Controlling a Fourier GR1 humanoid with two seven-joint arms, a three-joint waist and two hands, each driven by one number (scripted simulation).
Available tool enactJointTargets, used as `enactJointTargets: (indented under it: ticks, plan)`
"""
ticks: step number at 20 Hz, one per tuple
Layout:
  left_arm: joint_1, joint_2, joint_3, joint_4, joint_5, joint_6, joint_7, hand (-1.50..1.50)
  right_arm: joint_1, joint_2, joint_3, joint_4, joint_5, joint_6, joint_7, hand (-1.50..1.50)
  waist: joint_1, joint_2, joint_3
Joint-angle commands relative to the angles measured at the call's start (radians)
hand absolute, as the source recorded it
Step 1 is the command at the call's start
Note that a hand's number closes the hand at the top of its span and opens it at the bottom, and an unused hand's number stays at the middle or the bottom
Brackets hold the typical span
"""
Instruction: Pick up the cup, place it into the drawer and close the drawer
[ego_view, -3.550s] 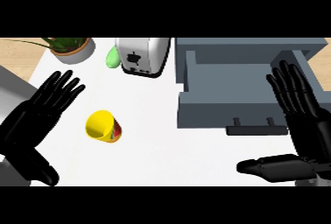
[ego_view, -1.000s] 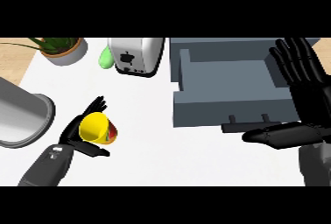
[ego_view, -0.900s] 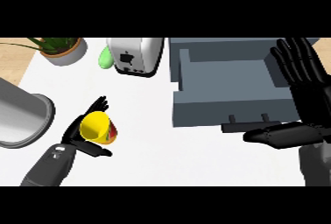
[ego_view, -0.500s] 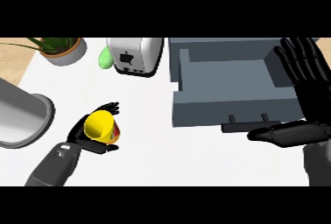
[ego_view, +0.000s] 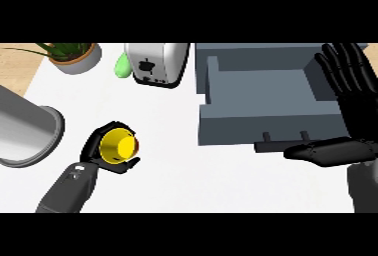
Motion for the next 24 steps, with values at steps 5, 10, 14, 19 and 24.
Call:
enactJointTargets:
  ticks: [5,10,14,19,24]
  plan:
    - [0.061,-0.055,0.239,-0.032,0.198,0.254,-0.166,1.50,0.049,-0.012,-0.019,-0.054,-0.023,0.011,0.016,-1.50,0.010,-0.010,0.001]
    - [0.014,-0.075,0.194,-0.089,0.188,0.073,-0.168,1.50,0.037,-0.021,-0.053,0.012,-0.035,0.022,-0.024,-1.50,0.019,-0.013,0.004]
    - [-0.063,-0.105,0.139,-0.173,0.168,0.097,-0.042,1.50,0.037,-0.040,-0.047,0.024,-0.017,0.037,-0.022,-1.50,0.030,-0.018,0.005]
    - [-0.151,-0.130,0.092,-0.349,0.175,0.135,0.137,1.50,-0.010,-0.039,-0.070,0.057,-0.018,0.010,-0.007,-1.50,0.050,-0.023,0.007]
    - [-0.236,-0.197,0.025,-0.499,0.178,0.186,0.341,1.50,0.120,-0.027,-0.066,-0.024,-0.019,0.033,-0.049,-1.50,0.037,-0.028,0.007]
